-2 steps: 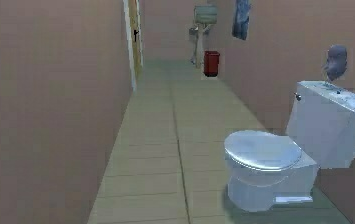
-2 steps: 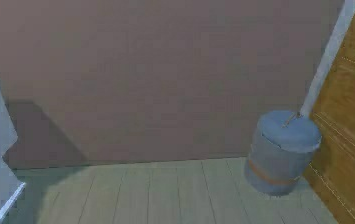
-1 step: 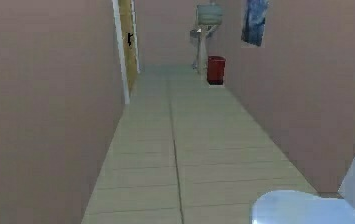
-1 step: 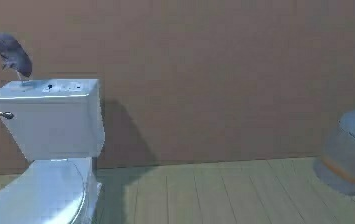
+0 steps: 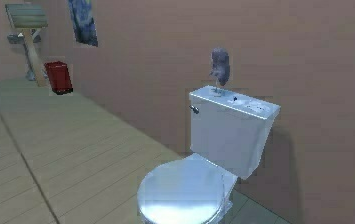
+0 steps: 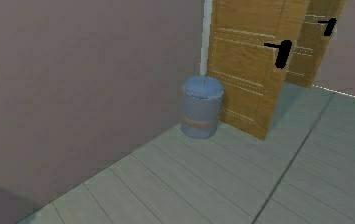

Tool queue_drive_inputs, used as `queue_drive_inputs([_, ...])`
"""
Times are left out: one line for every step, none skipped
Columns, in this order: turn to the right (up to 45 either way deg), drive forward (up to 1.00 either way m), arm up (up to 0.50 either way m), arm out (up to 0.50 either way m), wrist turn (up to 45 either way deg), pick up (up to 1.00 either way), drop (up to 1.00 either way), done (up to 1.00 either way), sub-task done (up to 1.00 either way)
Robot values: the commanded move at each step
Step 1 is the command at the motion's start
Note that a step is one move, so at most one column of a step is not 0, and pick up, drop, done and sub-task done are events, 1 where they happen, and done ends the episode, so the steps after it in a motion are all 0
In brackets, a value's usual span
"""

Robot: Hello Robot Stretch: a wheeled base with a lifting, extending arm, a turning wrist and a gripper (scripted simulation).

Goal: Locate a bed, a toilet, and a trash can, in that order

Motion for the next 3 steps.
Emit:
queue_drive_inputs([0.0,0.0,0.0,0.0,0.0,0.0,0.0,0.0,1.0])
queue_drive_inputs([45.0,0.0,0.0,0.0,0.0,0.0,0.0,0.0,0.0])
queue_drive_inputs([45.0,0.0,0.0,0.0,0.0,0.0,0.0,0.0,0.0])
